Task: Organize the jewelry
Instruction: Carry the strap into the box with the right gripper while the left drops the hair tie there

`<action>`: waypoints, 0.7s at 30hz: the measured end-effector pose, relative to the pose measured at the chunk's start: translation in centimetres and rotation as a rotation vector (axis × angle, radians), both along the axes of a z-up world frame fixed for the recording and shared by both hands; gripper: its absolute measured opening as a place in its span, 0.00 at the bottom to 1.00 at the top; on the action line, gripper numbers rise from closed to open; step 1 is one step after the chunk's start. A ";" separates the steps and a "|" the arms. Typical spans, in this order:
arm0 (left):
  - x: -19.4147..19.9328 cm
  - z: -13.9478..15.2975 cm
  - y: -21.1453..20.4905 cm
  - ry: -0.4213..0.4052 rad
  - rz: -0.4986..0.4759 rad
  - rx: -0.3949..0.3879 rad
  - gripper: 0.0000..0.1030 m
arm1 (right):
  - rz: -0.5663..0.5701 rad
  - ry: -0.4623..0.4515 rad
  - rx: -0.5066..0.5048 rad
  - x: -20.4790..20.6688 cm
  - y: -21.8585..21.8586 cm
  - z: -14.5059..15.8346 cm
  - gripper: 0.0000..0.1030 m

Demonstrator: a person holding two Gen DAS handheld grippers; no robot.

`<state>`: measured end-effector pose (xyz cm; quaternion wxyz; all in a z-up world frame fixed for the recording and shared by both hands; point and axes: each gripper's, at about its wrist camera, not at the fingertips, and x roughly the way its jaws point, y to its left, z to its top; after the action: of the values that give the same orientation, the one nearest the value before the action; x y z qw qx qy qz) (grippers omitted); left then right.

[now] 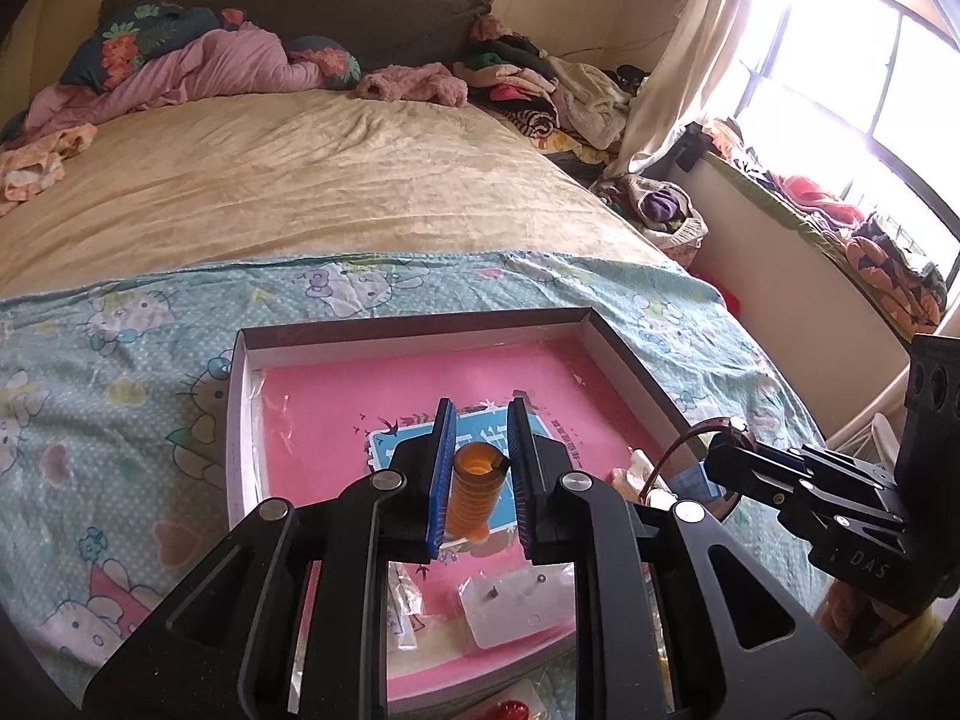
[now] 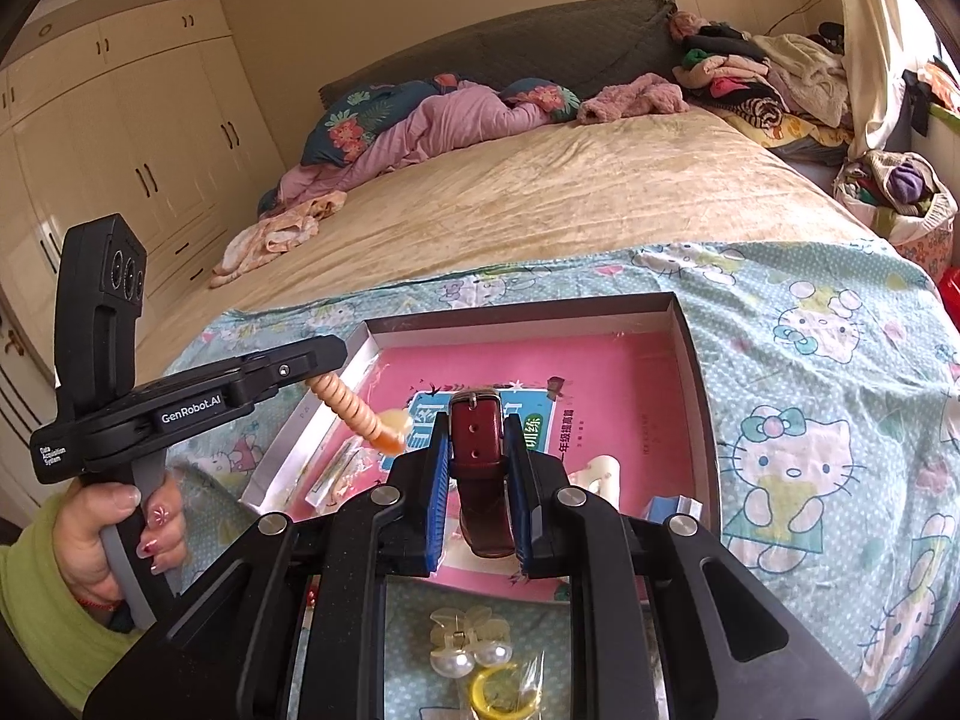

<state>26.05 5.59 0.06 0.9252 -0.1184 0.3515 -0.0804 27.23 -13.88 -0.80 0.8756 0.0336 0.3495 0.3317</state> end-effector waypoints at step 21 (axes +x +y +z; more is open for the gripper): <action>1.5 -2.2 0.3 0.065 0.035 0.084 0.27 | -0.006 0.076 -0.006 2.7 2.0 -2.7 0.17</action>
<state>27.58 5.86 -2.12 0.9187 -0.0880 0.3824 -0.0455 29.95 -11.89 -3.53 0.8628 0.0445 0.3834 0.3265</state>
